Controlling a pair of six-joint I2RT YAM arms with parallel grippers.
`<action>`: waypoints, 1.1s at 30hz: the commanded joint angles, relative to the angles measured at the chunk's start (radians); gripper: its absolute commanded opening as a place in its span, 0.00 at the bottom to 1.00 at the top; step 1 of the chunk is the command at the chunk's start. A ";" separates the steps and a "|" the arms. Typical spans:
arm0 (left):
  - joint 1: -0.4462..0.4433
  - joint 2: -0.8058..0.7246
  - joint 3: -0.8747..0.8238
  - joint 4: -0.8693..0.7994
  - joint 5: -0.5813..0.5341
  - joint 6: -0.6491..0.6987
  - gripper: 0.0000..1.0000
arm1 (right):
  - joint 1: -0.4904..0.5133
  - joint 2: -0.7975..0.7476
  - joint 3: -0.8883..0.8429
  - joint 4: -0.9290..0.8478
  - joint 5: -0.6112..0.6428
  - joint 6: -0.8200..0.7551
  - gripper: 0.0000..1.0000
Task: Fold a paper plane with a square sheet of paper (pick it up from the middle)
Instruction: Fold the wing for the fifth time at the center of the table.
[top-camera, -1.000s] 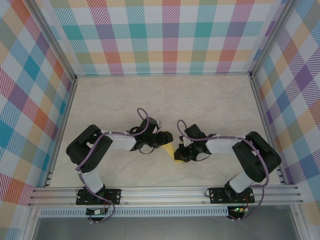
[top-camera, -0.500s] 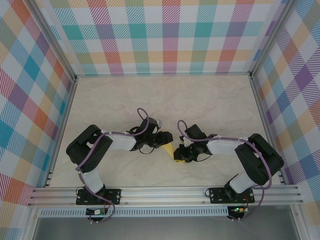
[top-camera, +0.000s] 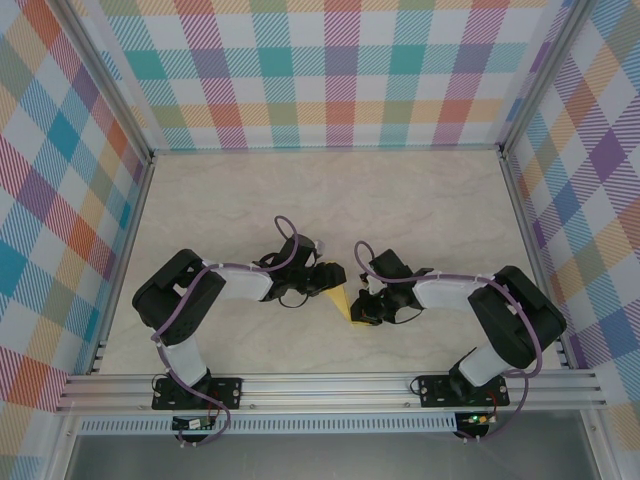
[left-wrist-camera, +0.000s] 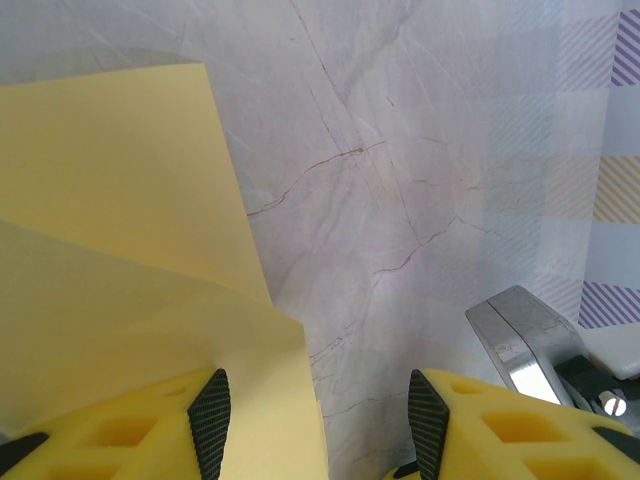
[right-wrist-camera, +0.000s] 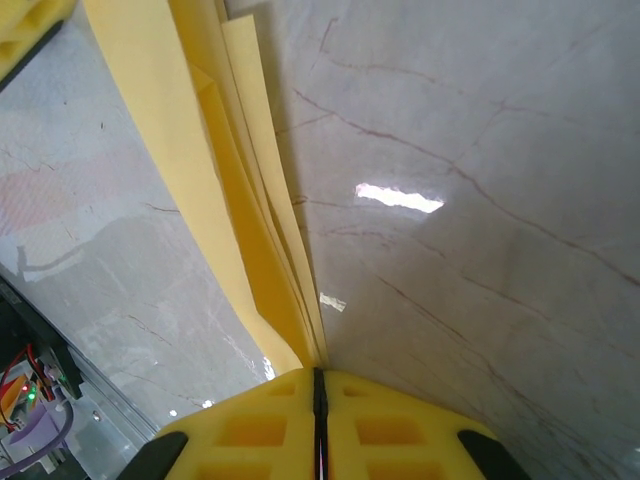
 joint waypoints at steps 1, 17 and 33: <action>-0.028 0.053 -0.011 -0.060 0.010 0.008 0.52 | 0.036 0.059 0.002 -0.080 0.048 -0.021 0.09; -0.029 0.057 -0.016 -0.071 0.002 0.009 0.52 | 0.054 -0.171 0.044 -0.044 0.093 0.051 0.11; -0.029 0.064 -0.009 -0.082 0.002 0.012 0.51 | 0.051 0.047 0.017 0.169 0.021 0.113 0.02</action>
